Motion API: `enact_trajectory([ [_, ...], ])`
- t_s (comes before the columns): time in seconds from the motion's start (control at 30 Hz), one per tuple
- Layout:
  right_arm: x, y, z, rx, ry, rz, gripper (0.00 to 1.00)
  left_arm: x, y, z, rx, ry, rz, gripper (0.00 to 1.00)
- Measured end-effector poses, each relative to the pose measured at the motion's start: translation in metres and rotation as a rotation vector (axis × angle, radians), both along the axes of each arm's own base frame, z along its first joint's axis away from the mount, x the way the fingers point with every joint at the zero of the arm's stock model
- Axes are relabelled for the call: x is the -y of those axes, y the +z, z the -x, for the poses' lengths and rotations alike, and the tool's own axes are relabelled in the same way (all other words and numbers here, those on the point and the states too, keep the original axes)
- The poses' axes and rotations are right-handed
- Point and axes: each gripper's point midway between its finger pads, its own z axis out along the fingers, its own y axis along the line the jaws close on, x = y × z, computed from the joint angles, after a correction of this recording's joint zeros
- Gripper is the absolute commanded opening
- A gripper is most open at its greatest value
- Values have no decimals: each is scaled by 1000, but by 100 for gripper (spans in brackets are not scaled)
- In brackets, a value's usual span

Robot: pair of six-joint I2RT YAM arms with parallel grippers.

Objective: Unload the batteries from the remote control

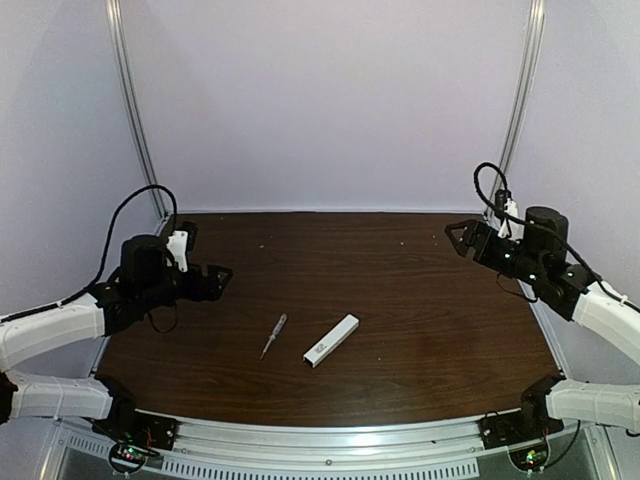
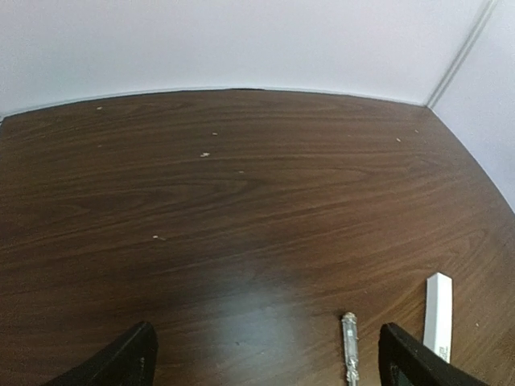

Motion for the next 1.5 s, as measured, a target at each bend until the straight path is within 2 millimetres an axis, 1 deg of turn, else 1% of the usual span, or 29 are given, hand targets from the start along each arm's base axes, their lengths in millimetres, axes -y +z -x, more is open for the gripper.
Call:
enact_trajectory([
  [0.07,-11,-5,8,-11,12,39,100,19,-1,6,5,-62,-13,97],
  [0.17,-22,-16,18,-42,19,92,100,56,-6,18,7,-178,-48,97],
  [0.3,-28,-27,25,-67,-2,145,100,106,-15,39,9,-319,-110,97],
  [0.47,-38,-44,32,-107,6,206,100,159,-37,67,-10,-465,-177,97],
  [0.6,-53,-52,42,-112,43,229,100,192,-56,84,-28,-522,-242,97],
  [0.7,-63,-62,51,-125,74,246,100,203,-66,95,-34,-547,-271,97],
  [0.77,-69,-69,56,-138,92,252,100,205,-71,99,-44,-556,-277,97],
  [0.9,-82,-83,67,-155,129,262,100,204,-80,100,-61,-554,-276,96],
  [1.1,-110,-104,83,-177,198,306,100,202,-105,109,-109,-576,-289,92],
  [1.3,-121,-124,89,-204,222,357,100,208,-123,121,-136,-602,-299,88],
  [1.5,-128,-128,91,-201,224,353,100,208,-141,126,-169,-607,-323,81],
])
